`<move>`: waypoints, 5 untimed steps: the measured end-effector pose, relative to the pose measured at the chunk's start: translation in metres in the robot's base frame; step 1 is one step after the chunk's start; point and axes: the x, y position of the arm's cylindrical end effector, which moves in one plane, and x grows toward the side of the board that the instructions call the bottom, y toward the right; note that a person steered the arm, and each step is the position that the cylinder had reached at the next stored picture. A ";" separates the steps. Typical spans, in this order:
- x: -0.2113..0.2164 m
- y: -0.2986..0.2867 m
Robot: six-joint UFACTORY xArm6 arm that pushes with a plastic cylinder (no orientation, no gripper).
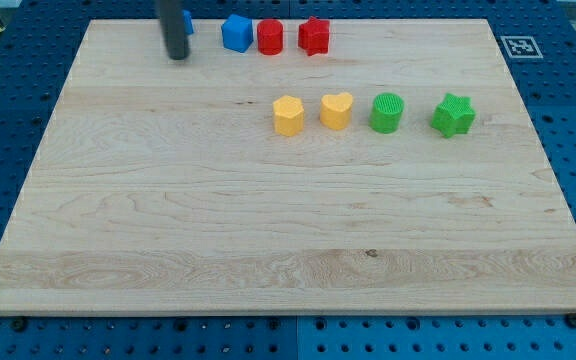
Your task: Push the blue triangle to right
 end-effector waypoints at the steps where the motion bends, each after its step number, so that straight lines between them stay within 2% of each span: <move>1: -0.035 -0.037; 2: -0.072 -0.037; 3: -0.072 -0.037; 5: -0.071 0.005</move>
